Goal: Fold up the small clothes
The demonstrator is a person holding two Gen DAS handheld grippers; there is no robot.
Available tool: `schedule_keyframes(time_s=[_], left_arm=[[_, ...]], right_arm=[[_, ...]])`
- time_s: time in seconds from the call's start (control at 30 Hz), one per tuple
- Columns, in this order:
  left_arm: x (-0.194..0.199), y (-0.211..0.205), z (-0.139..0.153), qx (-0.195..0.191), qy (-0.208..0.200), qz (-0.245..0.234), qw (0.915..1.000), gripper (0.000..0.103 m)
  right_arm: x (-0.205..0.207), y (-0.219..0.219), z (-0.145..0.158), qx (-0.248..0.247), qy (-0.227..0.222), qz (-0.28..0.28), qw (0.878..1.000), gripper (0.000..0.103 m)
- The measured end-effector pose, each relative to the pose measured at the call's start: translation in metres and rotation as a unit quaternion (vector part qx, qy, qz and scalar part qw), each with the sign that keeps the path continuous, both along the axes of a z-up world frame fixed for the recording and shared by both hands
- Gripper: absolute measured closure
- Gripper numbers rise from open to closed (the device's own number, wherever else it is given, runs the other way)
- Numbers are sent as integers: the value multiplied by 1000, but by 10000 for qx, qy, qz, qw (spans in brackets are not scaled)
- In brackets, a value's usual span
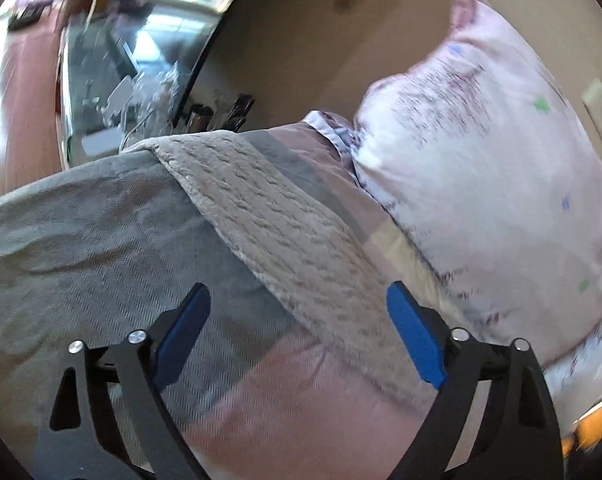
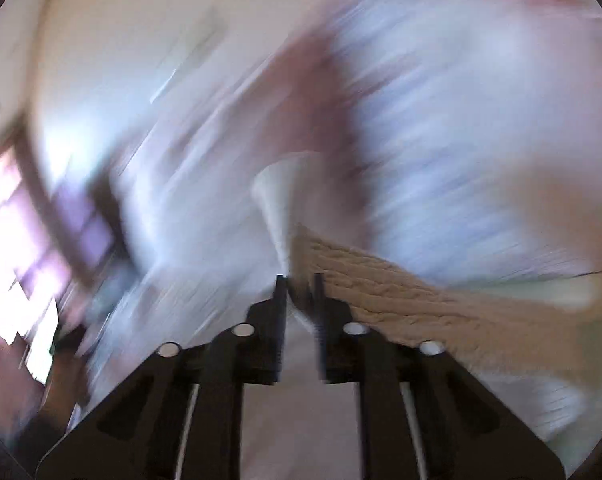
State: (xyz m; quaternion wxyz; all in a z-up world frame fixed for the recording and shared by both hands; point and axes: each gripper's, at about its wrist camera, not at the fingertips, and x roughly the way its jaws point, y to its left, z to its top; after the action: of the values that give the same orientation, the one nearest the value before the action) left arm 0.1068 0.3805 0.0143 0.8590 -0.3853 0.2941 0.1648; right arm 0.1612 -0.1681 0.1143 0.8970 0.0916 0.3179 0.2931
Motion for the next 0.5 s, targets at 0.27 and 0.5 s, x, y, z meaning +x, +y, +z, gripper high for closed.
schedule_keyframes(time_s=[0.27, 0.5], left_arm=[[23, 52, -12, -365, 51, 394, 9985, 48], [41, 42, 14, 74, 86, 127, 9999, 97]], right_arm=[[-32, -59, 12, -68, -504, -893, 9947, 14], [-53, -146, -13, 17, -86, -1921, 9813, 13]])
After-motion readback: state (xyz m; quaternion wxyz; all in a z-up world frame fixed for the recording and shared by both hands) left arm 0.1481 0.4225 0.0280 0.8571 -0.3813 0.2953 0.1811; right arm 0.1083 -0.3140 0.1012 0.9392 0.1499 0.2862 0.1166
